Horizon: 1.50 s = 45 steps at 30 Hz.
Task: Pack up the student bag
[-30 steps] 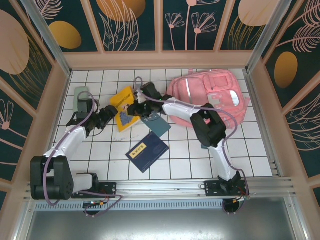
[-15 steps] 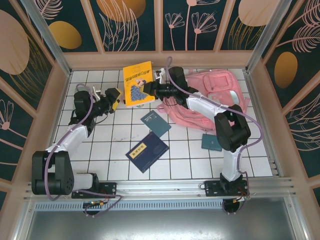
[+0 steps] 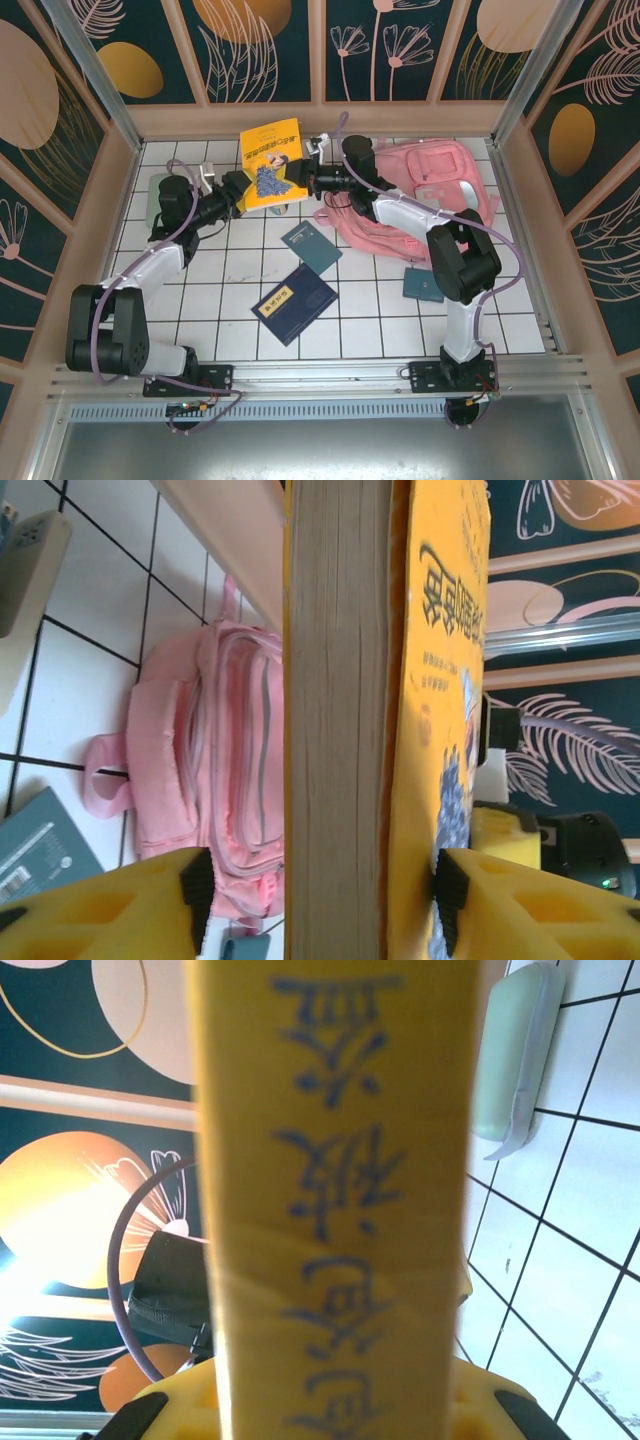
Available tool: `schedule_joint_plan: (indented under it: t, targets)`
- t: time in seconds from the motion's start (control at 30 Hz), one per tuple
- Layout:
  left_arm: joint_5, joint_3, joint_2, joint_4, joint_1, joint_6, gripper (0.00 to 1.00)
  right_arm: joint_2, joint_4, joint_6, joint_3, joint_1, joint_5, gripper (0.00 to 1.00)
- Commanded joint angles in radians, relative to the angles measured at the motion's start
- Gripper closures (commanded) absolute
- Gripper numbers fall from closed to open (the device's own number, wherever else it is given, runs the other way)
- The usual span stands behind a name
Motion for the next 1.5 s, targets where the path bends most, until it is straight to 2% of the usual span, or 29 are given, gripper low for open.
schedule_joint_plan:
  t: [0.0,0.1,0.2,0.23,0.27,0.33,0.37,0.5,0.67,0.8,0.93,1.17,1.47]
  targets:
    - [0.022,0.047,0.017,0.096,-0.015,-0.032,0.47,-0.016,0.143,0.004,0.01,0.008,-0.061,1.0]
    - [0.031,0.065,0.025,0.122,-0.021,-0.049,0.61,-0.017,0.133,-0.008,0.008,0.005,-0.065,1.0]
    - [0.027,0.071,0.023,0.133,-0.021,-0.059,0.82,-0.018,0.088,-0.038,0.011,-0.001,-0.062,1.0]
    - [0.028,0.073,0.022,0.135,-0.021,-0.062,0.93,-0.017,0.074,-0.047,0.011,-0.007,-0.062,1.0]
    - [0.028,0.076,0.02,0.14,-0.021,-0.065,1.0,-0.017,0.054,-0.06,0.011,-0.012,-0.064,0.99]
    - [0.028,0.082,0.017,0.145,-0.021,-0.065,1.0,-0.024,-0.03,-0.117,0.011,-0.029,-0.048,0.74]
    - [0.028,0.086,0.015,0.14,-0.021,-0.059,1.0,-0.033,-0.101,-0.165,0.011,-0.031,-0.026,0.66]
    - [0.016,0.11,0.004,0.044,-0.021,0.009,1.0,-0.086,-0.467,-0.431,0.05,-0.094,0.128,0.54]
    - [0.009,0.102,-0.001,0.007,-0.021,0.041,1.0,-0.135,-0.761,-0.646,0.066,-0.164,0.351,0.54]
    - [0.005,0.094,-0.004,-0.003,-0.021,0.051,1.0,-0.133,-0.956,-0.798,0.102,-0.176,0.626,0.55]
    - [0.002,0.1,-0.01,-0.032,-0.021,0.075,1.0,-0.102,-1.04,-0.861,0.115,-0.165,0.822,0.58]
    - [0.002,0.09,-0.019,-0.055,-0.023,0.089,1.0,-0.012,-1.066,-0.898,0.17,-0.128,1.026,0.59]
    - [0.01,0.079,-0.045,-0.084,-0.023,0.112,1.0,0.095,-1.044,-0.927,0.199,-0.123,1.108,0.6]
